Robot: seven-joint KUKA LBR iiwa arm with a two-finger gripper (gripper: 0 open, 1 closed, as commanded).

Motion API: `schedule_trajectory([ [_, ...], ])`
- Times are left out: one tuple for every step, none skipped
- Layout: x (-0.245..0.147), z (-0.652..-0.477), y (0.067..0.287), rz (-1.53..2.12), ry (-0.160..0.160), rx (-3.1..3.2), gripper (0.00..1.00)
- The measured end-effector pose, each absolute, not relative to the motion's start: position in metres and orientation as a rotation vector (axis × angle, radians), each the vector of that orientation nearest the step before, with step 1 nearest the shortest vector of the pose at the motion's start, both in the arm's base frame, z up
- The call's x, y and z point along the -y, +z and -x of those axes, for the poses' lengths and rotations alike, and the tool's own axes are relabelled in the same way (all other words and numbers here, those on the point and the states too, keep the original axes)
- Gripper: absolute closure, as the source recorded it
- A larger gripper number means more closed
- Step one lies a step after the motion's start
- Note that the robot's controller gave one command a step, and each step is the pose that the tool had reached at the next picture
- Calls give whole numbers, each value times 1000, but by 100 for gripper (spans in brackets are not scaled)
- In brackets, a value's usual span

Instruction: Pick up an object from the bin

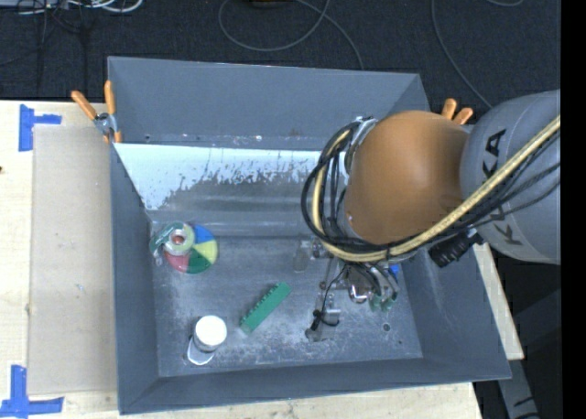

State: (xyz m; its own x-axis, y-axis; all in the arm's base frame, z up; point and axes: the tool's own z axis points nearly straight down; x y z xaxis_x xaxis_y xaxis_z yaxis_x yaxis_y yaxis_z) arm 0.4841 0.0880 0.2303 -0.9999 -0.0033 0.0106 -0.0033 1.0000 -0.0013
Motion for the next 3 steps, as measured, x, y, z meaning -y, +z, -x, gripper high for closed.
schedule_trajectory([
  [-87, -486, 235, 0, 0, 3139, 0],
  [-120, -508, 193, -89, 0, 3141, 0],
  [-143, -496, 138, -232, 0, 3128, 0],
])
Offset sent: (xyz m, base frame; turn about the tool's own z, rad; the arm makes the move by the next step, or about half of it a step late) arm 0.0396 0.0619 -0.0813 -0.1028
